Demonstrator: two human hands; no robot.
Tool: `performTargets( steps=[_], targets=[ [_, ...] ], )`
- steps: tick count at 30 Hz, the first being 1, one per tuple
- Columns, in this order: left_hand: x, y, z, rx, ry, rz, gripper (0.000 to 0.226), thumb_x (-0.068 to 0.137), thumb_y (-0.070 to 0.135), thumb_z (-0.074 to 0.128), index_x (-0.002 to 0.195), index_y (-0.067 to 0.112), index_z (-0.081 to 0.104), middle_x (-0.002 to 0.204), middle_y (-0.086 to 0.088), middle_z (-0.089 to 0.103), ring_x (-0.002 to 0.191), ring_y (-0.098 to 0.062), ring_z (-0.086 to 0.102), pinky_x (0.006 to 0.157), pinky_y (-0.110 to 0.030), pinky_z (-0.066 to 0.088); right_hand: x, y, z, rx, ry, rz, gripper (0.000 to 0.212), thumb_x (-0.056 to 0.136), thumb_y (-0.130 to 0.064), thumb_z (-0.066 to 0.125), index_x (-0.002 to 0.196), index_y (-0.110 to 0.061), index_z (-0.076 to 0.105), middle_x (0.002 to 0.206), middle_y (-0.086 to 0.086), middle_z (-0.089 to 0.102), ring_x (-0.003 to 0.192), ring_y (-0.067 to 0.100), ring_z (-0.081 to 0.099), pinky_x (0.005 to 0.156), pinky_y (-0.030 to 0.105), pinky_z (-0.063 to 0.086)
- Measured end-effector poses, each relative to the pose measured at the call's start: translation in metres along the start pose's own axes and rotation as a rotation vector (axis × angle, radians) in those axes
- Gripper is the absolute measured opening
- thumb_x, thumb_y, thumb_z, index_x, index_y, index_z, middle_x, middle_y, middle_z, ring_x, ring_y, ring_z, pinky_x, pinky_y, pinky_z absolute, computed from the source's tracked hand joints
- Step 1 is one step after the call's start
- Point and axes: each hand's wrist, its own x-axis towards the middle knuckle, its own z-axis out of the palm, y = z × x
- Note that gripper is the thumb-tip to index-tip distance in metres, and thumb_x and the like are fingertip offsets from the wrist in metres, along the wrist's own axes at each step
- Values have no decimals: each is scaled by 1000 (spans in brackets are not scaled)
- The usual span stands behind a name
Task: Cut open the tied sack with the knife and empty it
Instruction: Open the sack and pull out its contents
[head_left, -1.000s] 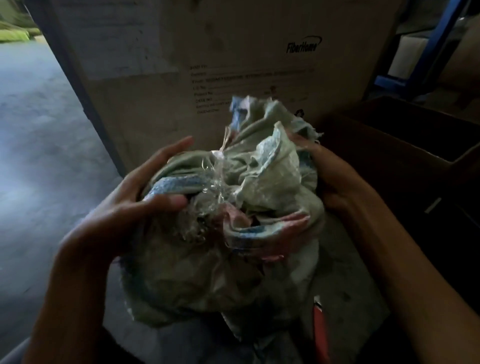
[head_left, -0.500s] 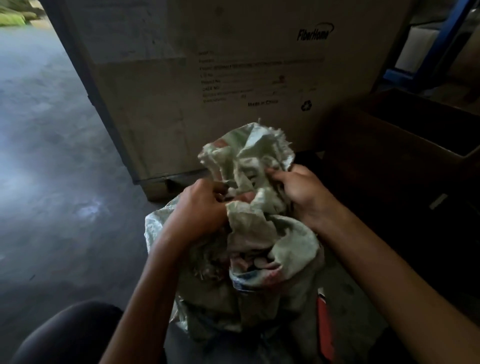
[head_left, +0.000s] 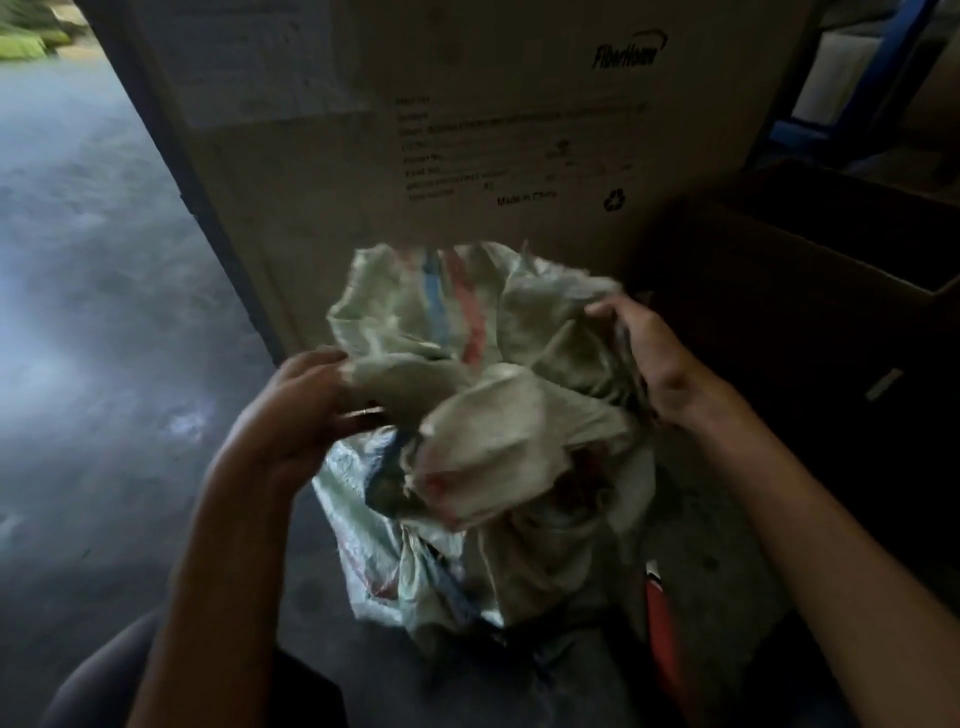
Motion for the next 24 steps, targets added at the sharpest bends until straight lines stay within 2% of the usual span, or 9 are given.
performTargets(
  steps=[1,3,6,9,13,15,17,20,24],
  targets=[
    [-2,-3,12,-14,-42,-19,18,99,-8,45,97,-8,63,81,-20,68,72,-29,67,60,-33,62,-3,-1,4,3,-123,-4,38,81,-35,63,117,-22,71,120,7,71,115,24,66,110,44,44],
    [-3,-11,33,-13,-74,-60,27,97,-11,45,77,-3,61,62,-12,60,56,-21,56,49,-24,50,-5,4,6,-293,-286,3,84,66,-58,74,141,-35,46,137,-3,59,126,20,58,108,38,44],
    [-3,-20,48,-158,-112,-144,23,99,-7,43,89,-3,64,73,-14,64,53,-17,66,47,-23,57,-11,16,4,-775,-422,109,133,49,-79,75,150,-52,-7,150,-10,36,131,11,38,101,26,35],
    [-7,-26,54,-267,-180,-219,28,101,2,38,94,-1,64,67,-12,70,52,-17,70,48,-24,58,-16,27,-8,-865,-488,234,158,36,-78,83,152,-42,-18,161,-8,26,141,13,32,115,32,32],
    [9,-29,51,-396,-46,-123,46,98,20,39,62,10,65,59,-5,61,53,-20,63,53,-24,55,-15,35,-17,-1073,-451,302,134,51,-53,89,156,-37,8,158,3,35,136,27,44,108,46,46],
    [20,-32,50,-209,-40,-7,43,96,49,47,91,14,72,93,-10,72,87,-27,70,78,-36,58,-11,37,-19,-1049,-381,299,123,62,-37,90,156,-35,11,155,3,39,132,27,48,105,43,48],
    [25,-38,53,260,-149,3,52,77,72,63,110,34,76,120,-9,75,108,-27,72,92,-45,58,-5,39,-18,-974,-311,275,116,67,-28,87,156,-35,13,149,3,45,128,25,51,104,40,48],
    [36,-45,58,808,-74,2,50,58,56,87,94,23,78,94,-2,80,86,-19,76,80,-38,63,8,46,-18,-956,-187,155,103,80,-22,77,157,-29,9,130,8,55,117,25,56,104,40,48],
    [56,-58,64,891,112,117,35,64,45,89,88,23,77,87,0,77,85,-20,73,80,-41,62,25,73,-17,-885,-28,2,75,87,-21,62,154,-24,29,141,12,55,127,35,53,104,40,47]
  ],
)
